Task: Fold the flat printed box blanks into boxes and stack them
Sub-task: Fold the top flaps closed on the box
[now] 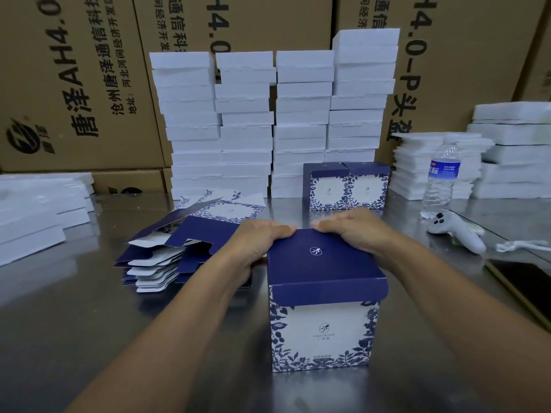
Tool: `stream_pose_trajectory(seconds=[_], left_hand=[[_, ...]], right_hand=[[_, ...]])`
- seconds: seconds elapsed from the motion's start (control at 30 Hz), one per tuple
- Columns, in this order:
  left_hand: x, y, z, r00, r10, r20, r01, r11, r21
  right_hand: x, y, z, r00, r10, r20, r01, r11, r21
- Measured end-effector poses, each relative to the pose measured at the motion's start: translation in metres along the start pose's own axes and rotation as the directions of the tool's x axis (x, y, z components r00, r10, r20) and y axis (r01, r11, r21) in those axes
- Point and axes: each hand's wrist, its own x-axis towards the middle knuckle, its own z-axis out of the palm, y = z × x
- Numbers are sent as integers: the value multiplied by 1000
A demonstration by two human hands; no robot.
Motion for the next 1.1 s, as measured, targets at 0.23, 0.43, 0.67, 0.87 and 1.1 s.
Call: stream_pose_trajectory(seconds=[0.23,0.43,0.67,0.87,1.1], left_hand=[[-3,-4,3,1000,-14,-21,13,998,-59],[-11,-10,-9,995,87,-52,-89,995,-41],[-12,-11,-8,986,147,-83,-148,989,-1],[-14,-13,-6,983,159,-90,-160,987,-7],[-21,-20,3,951,179,-254,-201,977,-64]], right_hand=[[-1,3,-4,1000,13,-22,-13,1000,22],[-1,3,-2,999,1,-36,0,999,35],[-5,7,-2,999,-21,-47,22,1000,14],[-11,16,-9,998,-7,-69,11,998,63],[-11,16,-6,997,13,-70,-4,992,127]])
